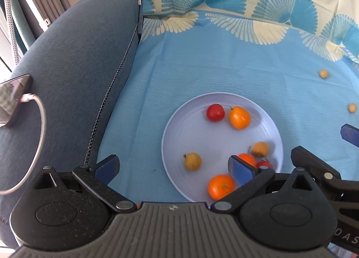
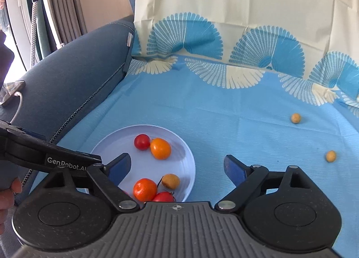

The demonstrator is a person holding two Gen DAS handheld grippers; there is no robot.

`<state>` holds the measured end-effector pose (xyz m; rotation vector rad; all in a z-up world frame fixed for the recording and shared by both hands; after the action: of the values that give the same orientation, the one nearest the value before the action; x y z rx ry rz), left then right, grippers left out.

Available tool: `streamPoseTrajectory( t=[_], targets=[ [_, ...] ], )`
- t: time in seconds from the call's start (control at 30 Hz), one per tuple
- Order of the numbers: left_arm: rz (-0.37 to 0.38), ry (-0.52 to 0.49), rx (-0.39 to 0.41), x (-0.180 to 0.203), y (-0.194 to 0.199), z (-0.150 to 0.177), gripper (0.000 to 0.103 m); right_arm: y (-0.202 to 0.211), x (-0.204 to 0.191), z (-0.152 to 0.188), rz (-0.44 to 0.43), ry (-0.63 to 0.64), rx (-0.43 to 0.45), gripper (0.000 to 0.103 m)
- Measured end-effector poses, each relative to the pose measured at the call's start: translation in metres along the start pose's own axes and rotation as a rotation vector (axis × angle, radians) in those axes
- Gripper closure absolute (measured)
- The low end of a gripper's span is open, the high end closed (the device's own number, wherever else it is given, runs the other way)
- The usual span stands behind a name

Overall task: Organize fruits
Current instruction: 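Withdraw both tools from the plate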

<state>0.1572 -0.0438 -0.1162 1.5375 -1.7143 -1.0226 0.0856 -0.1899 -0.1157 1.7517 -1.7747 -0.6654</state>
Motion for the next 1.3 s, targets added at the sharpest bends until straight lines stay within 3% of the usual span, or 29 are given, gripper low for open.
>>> streamPoseTrajectory(
  t=[0.23, 0.67, 1.03, 1.3],
  targets=[
    [0.013, -0.020, 0.023, 0.000, 0.042, 0.023, 0.000, 0.050, 0.000, 0.008, 0.047, 0.002, 0.043, 0.003],
    [0.049, -0.044, 0.064, -0.013, 0.102, 0.076, 0.000, 0.120, -0.014, 0.045, 0.048, -0.014, 0.075, 0.001],
    [0.059, -0.026, 0.059, -0.018, 0.110, 0.089, 0.000, 0.137, -0.010, 0.059, 0.055, -0.039, 0.081, 0.001],
    [-0.001, 0.026, 0.055, -0.048, 0.093, 0.091, 0.000, 0.131, 0.004, 0.069, 0.082, -0.083, 0.062, 0.001]
  ],
)
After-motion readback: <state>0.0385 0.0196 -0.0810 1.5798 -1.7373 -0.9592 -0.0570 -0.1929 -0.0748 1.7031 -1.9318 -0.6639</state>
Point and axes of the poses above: each gripper's, at about its wrist camera, not at the fingertips, and y roughly against the way its jaws point, x to its right, z to its underside, the point moved 4 cm from there along -y, roughly the way its jaws point, and after that the axes turned 10 degrees about y, right-handed, at the moved point
